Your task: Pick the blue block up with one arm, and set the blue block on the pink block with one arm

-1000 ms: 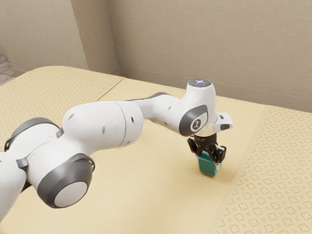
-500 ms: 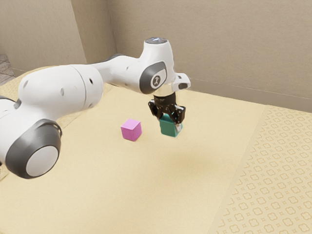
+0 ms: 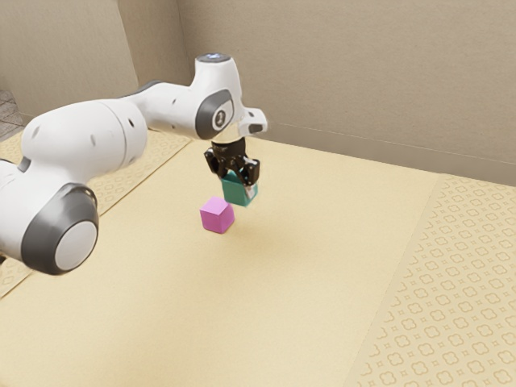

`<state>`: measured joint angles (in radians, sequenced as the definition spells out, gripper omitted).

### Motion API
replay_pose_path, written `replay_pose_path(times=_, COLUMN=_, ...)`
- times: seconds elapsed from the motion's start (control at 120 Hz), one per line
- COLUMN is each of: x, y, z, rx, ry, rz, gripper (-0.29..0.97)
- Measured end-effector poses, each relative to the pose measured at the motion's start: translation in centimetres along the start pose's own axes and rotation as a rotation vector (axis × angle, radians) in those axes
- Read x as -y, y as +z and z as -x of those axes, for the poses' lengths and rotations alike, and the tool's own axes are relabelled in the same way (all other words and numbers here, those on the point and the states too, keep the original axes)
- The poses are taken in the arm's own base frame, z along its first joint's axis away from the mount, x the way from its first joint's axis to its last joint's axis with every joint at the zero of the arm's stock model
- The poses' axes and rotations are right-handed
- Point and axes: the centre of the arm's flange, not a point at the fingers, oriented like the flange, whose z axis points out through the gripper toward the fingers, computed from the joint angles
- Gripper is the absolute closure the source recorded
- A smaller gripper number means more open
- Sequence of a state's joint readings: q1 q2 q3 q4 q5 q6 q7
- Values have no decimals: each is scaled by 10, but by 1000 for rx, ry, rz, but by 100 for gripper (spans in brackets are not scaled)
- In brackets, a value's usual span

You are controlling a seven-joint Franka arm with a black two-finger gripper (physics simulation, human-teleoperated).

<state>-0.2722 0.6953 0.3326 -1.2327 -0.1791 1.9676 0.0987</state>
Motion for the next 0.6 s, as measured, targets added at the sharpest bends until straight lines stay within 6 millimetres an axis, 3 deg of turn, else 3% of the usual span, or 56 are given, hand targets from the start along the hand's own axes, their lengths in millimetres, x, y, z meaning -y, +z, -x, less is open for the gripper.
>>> replay_pose_path(times=0.15, x=28, y=2, z=-1, rx=4, ry=8, rz=-6, gripper=36)
replay_pose_path(times=0.6, x=65, y=14, z=6, rx=34, ry=66, rz=-7, gripper=37)
